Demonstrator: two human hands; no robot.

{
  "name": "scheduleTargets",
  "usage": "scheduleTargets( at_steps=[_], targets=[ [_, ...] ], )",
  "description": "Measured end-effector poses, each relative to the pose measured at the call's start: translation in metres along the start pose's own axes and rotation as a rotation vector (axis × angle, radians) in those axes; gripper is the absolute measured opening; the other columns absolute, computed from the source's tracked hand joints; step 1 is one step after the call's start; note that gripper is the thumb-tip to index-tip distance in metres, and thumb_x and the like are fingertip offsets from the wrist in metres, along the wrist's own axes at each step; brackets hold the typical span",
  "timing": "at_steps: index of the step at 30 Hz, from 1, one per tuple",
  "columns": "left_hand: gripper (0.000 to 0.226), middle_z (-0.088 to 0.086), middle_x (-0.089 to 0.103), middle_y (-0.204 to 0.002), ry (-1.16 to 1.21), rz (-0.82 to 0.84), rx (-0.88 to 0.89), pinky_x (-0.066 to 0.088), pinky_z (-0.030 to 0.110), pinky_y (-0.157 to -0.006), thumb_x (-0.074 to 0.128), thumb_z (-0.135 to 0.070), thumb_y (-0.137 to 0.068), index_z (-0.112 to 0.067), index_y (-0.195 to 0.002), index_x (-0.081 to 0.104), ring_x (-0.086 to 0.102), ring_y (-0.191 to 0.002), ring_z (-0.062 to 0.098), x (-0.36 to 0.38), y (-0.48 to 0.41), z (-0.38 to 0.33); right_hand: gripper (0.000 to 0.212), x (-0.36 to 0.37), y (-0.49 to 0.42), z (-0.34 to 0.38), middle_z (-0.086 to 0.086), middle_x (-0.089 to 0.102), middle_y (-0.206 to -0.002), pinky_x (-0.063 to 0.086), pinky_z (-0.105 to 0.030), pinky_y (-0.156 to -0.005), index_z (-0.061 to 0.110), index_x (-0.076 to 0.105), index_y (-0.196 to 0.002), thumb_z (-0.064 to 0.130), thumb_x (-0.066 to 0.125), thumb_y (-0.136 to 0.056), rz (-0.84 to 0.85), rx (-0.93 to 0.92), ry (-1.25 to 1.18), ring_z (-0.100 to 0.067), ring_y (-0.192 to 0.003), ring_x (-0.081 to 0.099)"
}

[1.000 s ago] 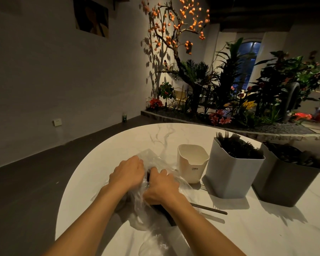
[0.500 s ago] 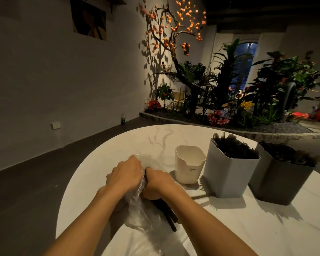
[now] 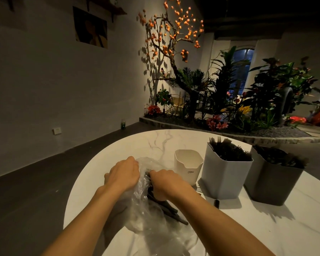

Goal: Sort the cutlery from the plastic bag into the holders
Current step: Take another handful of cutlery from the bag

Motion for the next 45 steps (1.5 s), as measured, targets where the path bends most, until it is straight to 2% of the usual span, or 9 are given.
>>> scheduleTargets(
  at_steps=[5, 9, 19, 24, 30, 34, 38, 41, 45],
  targets=[
    [0.022, -0.002, 0.055, -0.104, 0.026, -0.018, 0.005, 0.045, 0.039, -0.084, 0.028, -0.034, -0.110, -0.022, -0.106, 0.046, 0.053, -0.089, 0.016, -0.004, 0.002, 0.000, 0.030, -0.005, 0.006, -0.010, -0.013, 0.067, -0.110, 0.051, -0.030, -0.058, 0.005, 0.056, -0.122, 0.004, 0.054, -0.092, 0.207, -0.001, -0.127, -0.024, -0.078, 0.065],
    [0.027, 0.000, 0.058, -0.108, 0.062, 0.001, -0.051, 0.047, 0.048, -0.097, 0.027, -0.036, -0.110, -0.022, -0.106, 0.049, 0.056, -0.096, 0.020, -0.002, 0.000, 0.003, 0.024, -0.006, 0.020, -0.027, -0.006, 0.059, -0.097, 0.058, -0.035, -0.077, 0.008, 0.053, -0.121, 0.010, 0.056, -0.097, 0.270, -0.009, -0.324, -0.019, -0.072, 0.063],
    [0.010, -0.002, 0.057, -0.118, 0.219, 0.016, -0.065, 0.051, 0.048, -0.095, 0.050, -0.025, -0.102, -0.022, -0.111, 0.051, 0.056, -0.104, 0.021, -0.006, 0.013, -0.008, 0.032, -0.004, 0.070, -0.070, -0.006, 0.058, -0.095, 0.054, -0.032, -0.079, 0.014, 0.054, -0.129, 0.009, 0.059, -0.098, 0.382, -0.091, -0.641, -0.016, -0.078, 0.057],
    [0.045, 0.006, 0.049, -0.140, 0.436, -0.013, -0.047, 0.054, 0.042, -0.091, 0.070, -0.022, -0.089, -0.023, -0.130, 0.051, 0.053, -0.119, 0.026, -0.014, 0.014, -0.023, 0.041, -0.001, 0.092, -0.090, -0.008, 0.060, -0.098, 0.055, -0.032, -0.083, 0.018, 0.052, -0.136, 0.013, 0.062, -0.098, 0.432, -0.094, -0.860, -0.016, -0.082, 0.060],
    [0.015, 0.004, 0.060, -0.115, 0.590, -0.412, 0.014, 0.055, 0.039, -0.080, 0.067, -0.025, -0.094, -0.022, -0.104, 0.057, 0.059, -0.101, 0.022, -0.043, 0.028, -0.043, 0.032, -0.004, 0.119, -0.116, -0.005, 0.063, -0.098, 0.056, -0.026, -0.079, 0.025, 0.056, -0.128, 0.014, 0.063, -0.098, 0.438, -0.096, -0.945, -0.012, -0.082, 0.063],
    [0.007, 0.001, 0.065, -0.088, 0.635, -0.446, 0.100, 0.052, 0.030, -0.066, 0.063, -0.017, -0.096, -0.019, -0.089, 0.061, 0.063, -0.083, 0.019, -0.048, 0.035, -0.063, 0.036, -0.007, 0.132, -0.137, -0.005, 0.064, -0.097, 0.057, -0.029, -0.082, 0.016, 0.054, -0.133, 0.014, 0.063, -0.098, 0.387, -0.108, -0.972, -0.014, -0.083, 0.064],
    [0.013, 0.003, 0.066, -0.077, 0.742, -0.375, 0.134, 0.052, 0.033, -0.065, 0.063, -0.021, -0.093, -0.015, -0.081, 0.064, 0.062, -0.074, 0.020, -0.041, 0.041, -0.087, 0.029, -0.018, 0.143, -0.153, -0.010, 0.063, -0.098, 0.056, -0.030, -0.081, 0.014, 0.054, -0.127, 0.014, 0.061, -0.099, 0.262, -0.173, -1.061, -0.016, -0.083, 0.062],
    [0.034, 0.003, 0.057, -0.065, 0.961, -0.166, 0.148, 0.045, 0.034, -0.058, 0.063, -0.039, -0.092, -0.009, -0.077, 0.059, 0.050, -0.063, 0.019, -0.024, 0.042, -0.107, 0.028, -0.027, 0.148, -0.161, -0.011, 0.060, -0.093, 0.055, -0.026, -0.076, 0.017, 0.052, -0.127, 0.010, 0.057, -0.100, 0.100, -0.211, -1.165, -0.014, -0.078, 0.061],
    [0.066, 0.005, 0.066, -0.096, 1.047, 0.303, 0.163, 0.050, 0.029, -0.069, 0.063, -0.072, -0.083, -0.012, -0.109, 0.060, 0.064, -0.079, 0.018, 0.014, 0.055, -0.147, 0.035, -0.034, 0.152, -0.160, -0.014, 0.057, -0.094, 0.056, -0.026, -0.076, 0.031, 0.051, -0.128, 0.010, 0.056, -0.100, -0.085, -0.238, -1.270, -0.018, -0.081, 0.059]
  ],
)
Point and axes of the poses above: each hand's wrist, its own y-axis away from the middle knuckle, its own x-axis out of the palm, z = x × y, the point moved 6 cm from there along -y, towards the middle knuckle
